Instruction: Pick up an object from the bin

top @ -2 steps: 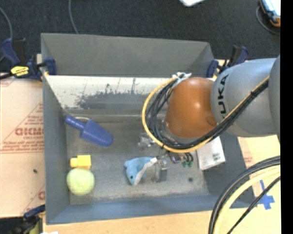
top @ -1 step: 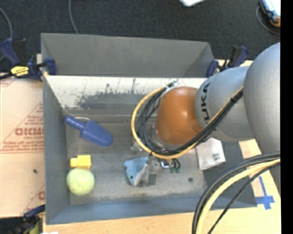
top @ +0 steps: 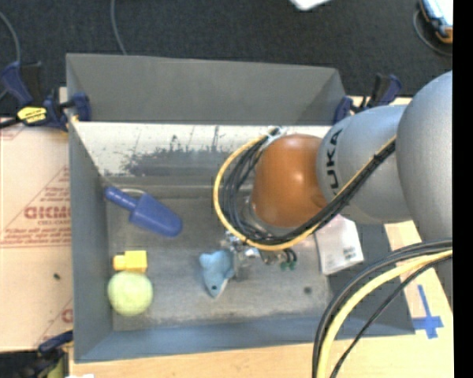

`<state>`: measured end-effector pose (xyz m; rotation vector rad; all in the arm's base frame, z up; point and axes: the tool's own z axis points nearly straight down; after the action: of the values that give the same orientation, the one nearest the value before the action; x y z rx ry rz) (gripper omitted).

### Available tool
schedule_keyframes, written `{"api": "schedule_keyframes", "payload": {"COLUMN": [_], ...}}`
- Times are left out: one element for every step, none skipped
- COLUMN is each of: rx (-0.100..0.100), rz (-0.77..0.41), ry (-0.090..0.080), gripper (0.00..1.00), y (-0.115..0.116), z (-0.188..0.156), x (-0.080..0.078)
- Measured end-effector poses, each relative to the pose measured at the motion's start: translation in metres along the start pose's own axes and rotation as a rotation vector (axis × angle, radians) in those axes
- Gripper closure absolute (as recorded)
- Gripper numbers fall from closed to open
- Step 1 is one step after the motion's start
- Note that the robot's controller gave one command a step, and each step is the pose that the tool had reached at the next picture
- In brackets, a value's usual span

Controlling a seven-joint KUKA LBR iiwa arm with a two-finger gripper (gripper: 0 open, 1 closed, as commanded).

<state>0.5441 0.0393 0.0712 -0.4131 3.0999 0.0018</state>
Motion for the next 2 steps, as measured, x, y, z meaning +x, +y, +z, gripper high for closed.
{"api": "schedule_keyframes", "payload": {"rx": [0.0, 0.003], "rz": [0.0, -0.173], "ry": [0.0, -0.008], "gripper": [1.0, 1.0], "y": [0.0, -0.064], "z": [0.0, 0.0], "x": [0.0, 0.012]}}
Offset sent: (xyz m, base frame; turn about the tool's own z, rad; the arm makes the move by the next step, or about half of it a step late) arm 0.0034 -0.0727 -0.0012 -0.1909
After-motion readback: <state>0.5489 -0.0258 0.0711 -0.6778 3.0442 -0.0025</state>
